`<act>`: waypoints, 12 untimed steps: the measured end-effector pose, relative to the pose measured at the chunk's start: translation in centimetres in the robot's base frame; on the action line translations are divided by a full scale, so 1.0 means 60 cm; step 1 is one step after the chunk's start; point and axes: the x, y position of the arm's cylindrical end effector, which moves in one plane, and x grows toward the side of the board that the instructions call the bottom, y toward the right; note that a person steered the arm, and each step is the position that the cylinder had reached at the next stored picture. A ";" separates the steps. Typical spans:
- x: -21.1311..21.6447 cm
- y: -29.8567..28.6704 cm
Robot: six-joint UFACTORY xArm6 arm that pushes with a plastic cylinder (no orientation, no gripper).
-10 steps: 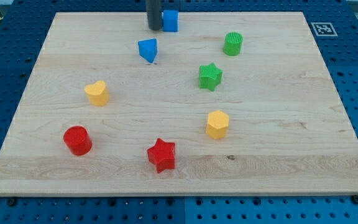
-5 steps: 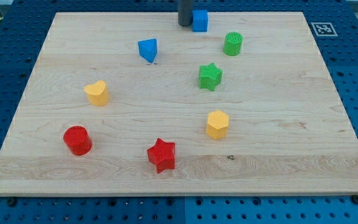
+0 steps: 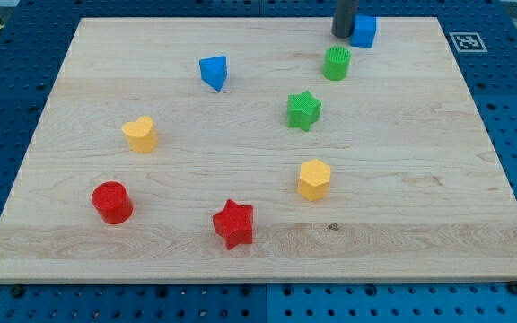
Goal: Move blue cube to top right corner
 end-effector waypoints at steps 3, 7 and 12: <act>0.029 0.056; 0.033 0.145; 0.002 0.145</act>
